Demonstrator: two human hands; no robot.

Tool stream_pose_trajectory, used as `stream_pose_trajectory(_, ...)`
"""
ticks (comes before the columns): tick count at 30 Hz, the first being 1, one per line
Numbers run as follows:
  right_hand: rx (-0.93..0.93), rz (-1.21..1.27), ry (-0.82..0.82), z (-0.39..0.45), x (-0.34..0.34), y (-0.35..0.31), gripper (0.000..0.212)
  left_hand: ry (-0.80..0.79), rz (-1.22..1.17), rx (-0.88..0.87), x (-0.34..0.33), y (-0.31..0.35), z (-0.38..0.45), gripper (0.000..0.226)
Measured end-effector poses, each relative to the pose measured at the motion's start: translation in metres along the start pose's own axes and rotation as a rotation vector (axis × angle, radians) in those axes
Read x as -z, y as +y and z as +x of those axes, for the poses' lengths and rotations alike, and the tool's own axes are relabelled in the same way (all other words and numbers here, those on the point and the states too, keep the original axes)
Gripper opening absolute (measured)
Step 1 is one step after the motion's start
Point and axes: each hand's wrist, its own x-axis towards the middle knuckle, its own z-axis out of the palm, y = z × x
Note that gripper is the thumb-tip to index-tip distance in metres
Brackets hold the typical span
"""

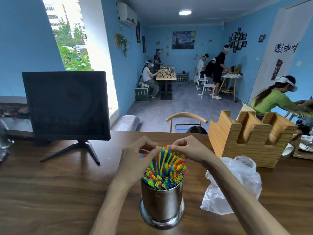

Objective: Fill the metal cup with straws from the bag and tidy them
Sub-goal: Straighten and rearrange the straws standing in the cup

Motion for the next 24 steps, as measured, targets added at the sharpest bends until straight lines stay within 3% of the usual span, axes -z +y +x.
stream_pose_trajectory(3,0.023,-0.042,0.046,0.000,0.001,-0.003,0.023,-0.034,0.083,0.008,0.004,-0.002,-0.001,0.006)
stream_pose_trajectory(6,0.086,-0.073,0.198,0.001,0.011,-0.011,0.018,-0.025,-0.003,0.038,0.008,-0.003,0.002,0.004)
stream_pose_trajectory(10,0.222,0.322,0.481,0.000,0.033,-0.030,0.020,-0.041,-0.155,0.113,0.008,-0.002,0.005,0.021)
stream_pose_trajectory(13,0.258,0.609,0.582,-0.003,0.045,-0.040,0.020,-0.090,-0.189,0.150,0.006,0.001,0.009,0.045)
stream_pose_trajectory(15,0.313,0.707,0.592,-0.005,0.048,-0.044,0.019,-0.128,-0.198,0.167,0.004,0.003,0.011,0.046)
stream_pose_trajectory(21,0.341,0.832,0.518,-0.004,0.038,-0.044,0.013,-0.038,-0.188,0.191,0.000,0.002,0.014,0.012)
stream_pose_trajectory(24,0.304,0.934,0.482,-0.002,0.034,-0.039,0.012,-0.013,-0.189,0.211,0.003,0.002,0.015,0.020)
